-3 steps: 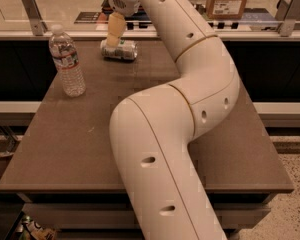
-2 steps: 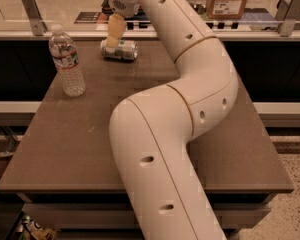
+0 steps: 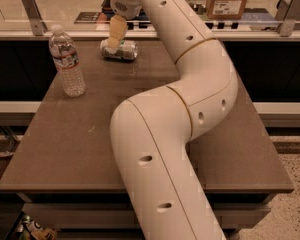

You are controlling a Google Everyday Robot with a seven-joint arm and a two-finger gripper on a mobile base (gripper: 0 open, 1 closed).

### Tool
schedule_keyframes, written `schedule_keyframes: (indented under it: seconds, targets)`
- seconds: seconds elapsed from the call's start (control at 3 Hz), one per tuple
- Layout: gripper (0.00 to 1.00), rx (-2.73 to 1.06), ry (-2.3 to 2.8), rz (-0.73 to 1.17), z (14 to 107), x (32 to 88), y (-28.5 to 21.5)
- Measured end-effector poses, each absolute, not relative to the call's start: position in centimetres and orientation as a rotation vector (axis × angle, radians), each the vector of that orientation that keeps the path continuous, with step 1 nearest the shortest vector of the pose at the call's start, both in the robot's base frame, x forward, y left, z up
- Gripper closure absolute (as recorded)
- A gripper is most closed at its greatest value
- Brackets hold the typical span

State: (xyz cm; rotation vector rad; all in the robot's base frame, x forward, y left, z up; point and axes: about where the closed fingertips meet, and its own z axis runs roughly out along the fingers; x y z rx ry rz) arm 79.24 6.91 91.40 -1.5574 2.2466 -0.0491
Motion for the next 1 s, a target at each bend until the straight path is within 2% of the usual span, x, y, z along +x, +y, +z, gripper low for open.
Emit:
schedule_keyframes:
  seconds: [1.0]
  targets:
    - [0.00, -1.574, 2.247, -0.032, 90.49, 79.39, 7.36]
